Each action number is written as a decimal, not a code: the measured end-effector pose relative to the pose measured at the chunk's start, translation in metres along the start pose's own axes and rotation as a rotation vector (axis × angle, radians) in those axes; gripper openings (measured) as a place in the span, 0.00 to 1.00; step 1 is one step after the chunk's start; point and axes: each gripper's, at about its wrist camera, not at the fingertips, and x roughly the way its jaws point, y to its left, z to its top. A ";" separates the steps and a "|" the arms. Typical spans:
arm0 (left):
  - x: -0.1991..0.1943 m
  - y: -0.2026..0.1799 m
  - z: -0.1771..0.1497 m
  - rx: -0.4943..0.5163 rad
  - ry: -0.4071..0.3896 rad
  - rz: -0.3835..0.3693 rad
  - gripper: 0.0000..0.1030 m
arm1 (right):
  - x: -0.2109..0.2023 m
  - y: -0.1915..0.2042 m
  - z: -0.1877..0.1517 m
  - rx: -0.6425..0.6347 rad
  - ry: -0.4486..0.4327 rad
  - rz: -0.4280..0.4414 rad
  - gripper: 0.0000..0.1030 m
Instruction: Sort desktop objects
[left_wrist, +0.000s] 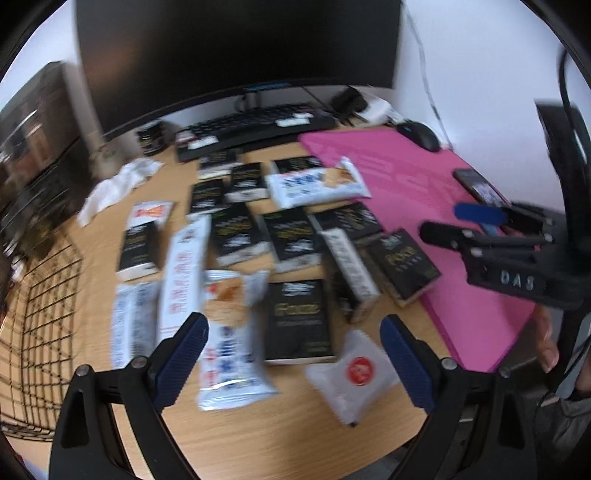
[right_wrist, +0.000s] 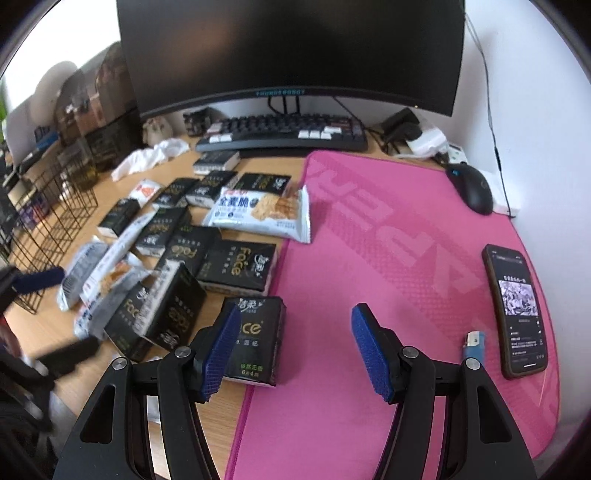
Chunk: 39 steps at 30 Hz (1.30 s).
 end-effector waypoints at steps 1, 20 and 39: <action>0.001 -0.003 -0.001 0.007 0.008 -0.021 0.91 | 0.000 -0.002 0.000 0.004 0.001 -0.001 0.60; 0.056 0.017 -0.016 0.003 0.077 -0.012 1.00 | 0.015 0.006 -0.005 -0.009 0.022 0.042 0.60; 0.057 0.024 -0.011 0.019 0.103 -0.021 0.94 | 0.023 0.010 -0.009 -0.026 0.055 0.044 0.60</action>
